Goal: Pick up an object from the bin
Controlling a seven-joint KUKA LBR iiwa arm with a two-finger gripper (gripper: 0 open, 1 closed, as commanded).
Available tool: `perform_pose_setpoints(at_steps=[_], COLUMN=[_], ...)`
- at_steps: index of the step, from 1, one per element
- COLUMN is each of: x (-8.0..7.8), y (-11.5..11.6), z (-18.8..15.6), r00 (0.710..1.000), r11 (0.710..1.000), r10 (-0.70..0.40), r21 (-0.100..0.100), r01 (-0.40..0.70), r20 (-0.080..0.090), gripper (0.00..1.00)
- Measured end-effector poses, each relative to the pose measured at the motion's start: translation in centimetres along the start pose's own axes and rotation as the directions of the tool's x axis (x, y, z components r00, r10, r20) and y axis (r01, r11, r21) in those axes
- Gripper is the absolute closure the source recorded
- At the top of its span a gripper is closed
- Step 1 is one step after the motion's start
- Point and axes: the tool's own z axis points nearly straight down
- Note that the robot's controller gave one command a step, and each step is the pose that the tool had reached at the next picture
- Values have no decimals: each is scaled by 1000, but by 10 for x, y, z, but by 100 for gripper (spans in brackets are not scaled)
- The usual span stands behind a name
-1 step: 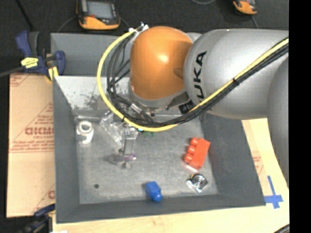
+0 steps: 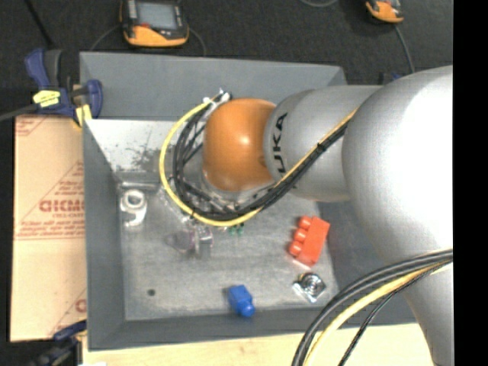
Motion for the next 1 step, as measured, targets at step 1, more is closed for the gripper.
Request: perform_pose_setpoints(at_steps=[1], x=[-29], y=[-17], z=[-13], r00=[997], r11=[997], r10=[-72], r21=[3], r01=[72], r20=[-16], gripper=[0])
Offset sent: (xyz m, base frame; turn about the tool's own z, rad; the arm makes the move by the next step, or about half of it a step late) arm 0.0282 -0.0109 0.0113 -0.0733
